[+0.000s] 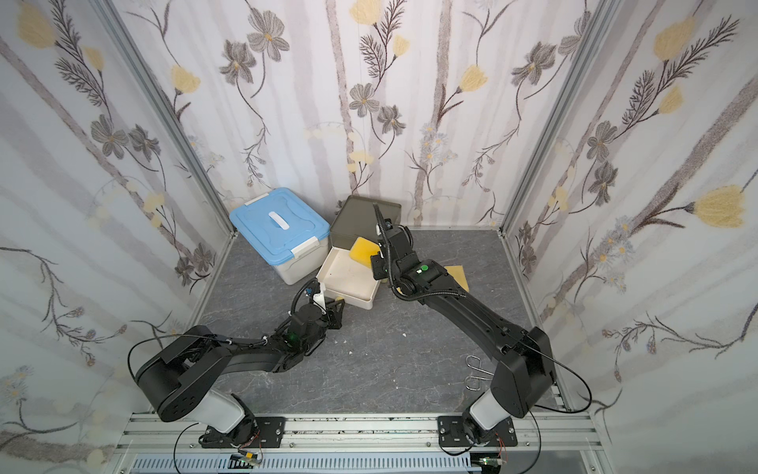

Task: Take the sponge out of the drawer
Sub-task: Pick up the sponge from the drawer, then place the sponge at the center of the board.

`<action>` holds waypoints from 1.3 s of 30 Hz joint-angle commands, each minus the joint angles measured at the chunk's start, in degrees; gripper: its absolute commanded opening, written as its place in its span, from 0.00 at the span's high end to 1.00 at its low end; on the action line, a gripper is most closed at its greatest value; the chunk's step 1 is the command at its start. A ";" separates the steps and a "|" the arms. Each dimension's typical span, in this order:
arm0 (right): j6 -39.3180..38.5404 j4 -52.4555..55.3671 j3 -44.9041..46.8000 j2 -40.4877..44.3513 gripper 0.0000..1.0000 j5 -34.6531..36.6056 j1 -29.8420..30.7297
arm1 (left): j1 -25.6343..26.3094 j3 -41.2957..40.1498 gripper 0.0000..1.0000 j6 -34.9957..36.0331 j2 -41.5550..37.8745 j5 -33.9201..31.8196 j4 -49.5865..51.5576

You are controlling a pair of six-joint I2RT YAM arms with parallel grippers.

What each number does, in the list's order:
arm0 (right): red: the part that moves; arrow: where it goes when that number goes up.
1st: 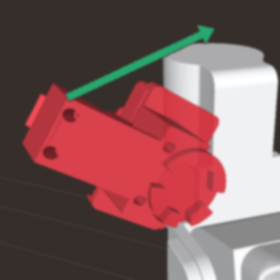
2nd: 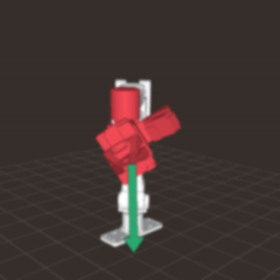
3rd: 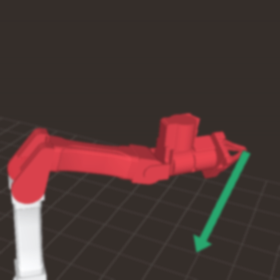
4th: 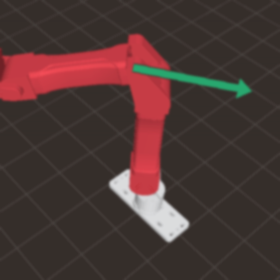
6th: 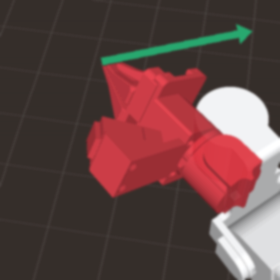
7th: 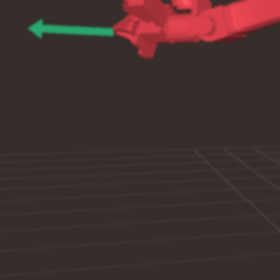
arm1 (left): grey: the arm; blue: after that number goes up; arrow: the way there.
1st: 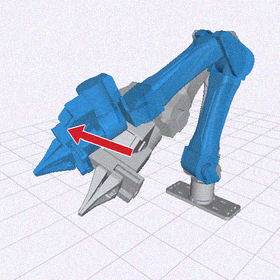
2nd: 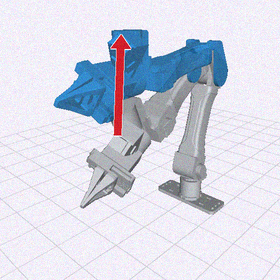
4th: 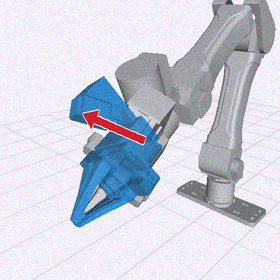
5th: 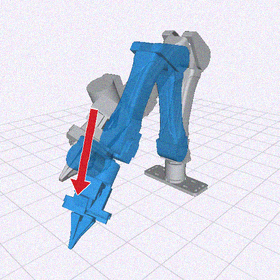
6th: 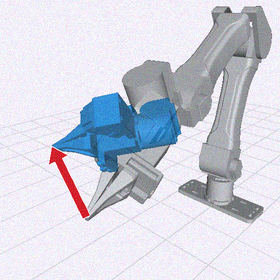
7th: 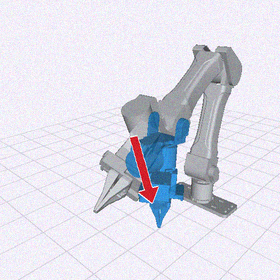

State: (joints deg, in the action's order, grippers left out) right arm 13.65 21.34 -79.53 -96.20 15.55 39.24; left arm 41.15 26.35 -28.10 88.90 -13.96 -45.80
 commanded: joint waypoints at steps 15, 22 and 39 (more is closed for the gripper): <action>5.20 -3.79 13.57 10.54 0.90 2.68 -18.50 | -0.03 0.38 0.79 -0.47 0.49 0.18 1.50; 5.60 -3.90 14.00 8.95 0.92 2.16 -24.76 | -0.04 0.36 0.79 -0.19 -0.01 0.07 1.68; 7.75 -5.95 13.86 -0.35 0.95 -2.70 -44.32 | -0.03 0.10 0.79 0.01 0.04 0.33 1.15</action>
State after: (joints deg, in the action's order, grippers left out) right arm 19.94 19.14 -64.55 -95.68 13.47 -3.86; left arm 41.15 26.52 -28.29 88.99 -13.72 -45.76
